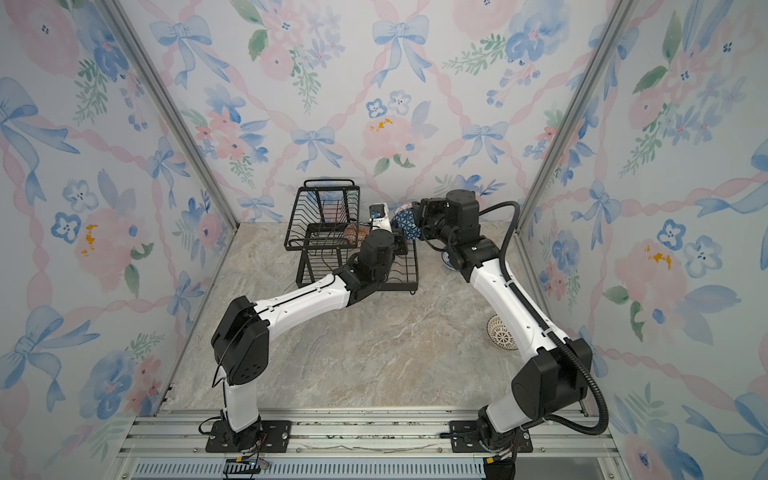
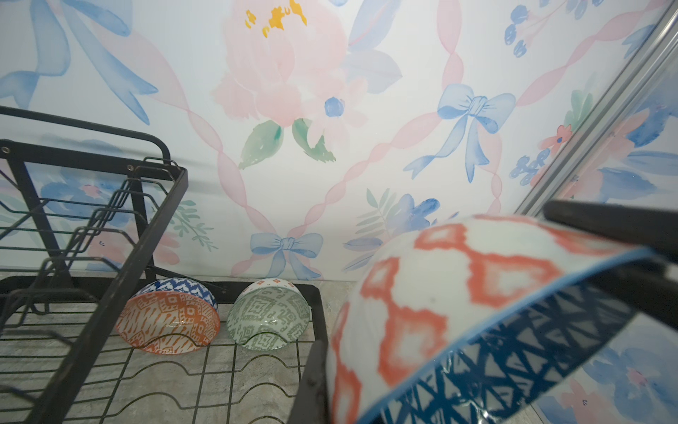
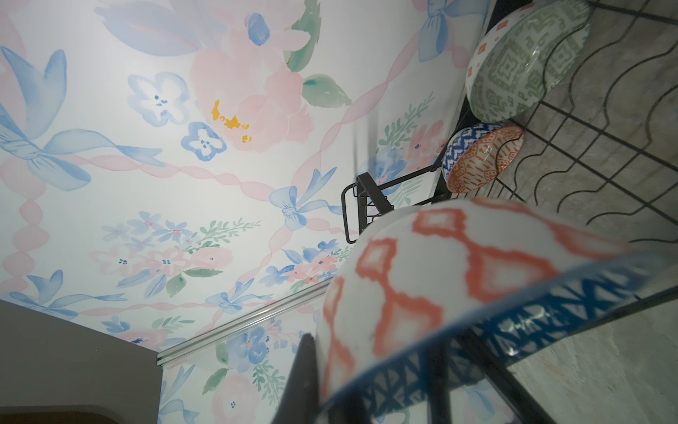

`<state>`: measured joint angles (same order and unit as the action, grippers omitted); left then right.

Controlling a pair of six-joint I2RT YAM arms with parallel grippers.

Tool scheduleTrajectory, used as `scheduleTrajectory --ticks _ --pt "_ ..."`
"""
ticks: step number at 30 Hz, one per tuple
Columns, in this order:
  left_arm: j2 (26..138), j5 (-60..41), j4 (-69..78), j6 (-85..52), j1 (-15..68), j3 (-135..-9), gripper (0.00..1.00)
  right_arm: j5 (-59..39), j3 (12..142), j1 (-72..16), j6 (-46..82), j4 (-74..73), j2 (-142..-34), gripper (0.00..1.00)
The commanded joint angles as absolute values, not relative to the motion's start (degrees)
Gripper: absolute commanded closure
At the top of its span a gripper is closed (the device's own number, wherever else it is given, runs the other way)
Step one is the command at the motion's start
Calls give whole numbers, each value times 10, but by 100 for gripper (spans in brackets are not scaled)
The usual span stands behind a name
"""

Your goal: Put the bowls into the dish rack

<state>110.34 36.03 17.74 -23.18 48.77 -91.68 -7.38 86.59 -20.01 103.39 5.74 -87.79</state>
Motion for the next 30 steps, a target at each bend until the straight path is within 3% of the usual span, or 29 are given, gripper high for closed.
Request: scheduleTrajectory --ticks 1,17,27,30 --pt "1056 359 196 -204 493 -909 95 -54 857 -196 999 39 -889 100" --pt "1032 358 196 -211 494 -880 55 -61 841 -190 1000 1 -885 100" --pt "970 371 177 -225 501 -810 3 -83 830 -160 979 -37 -893 100" --pt "954 363 136 -230 501 -810 2 -87 827 -159 964 -41 -897 100"
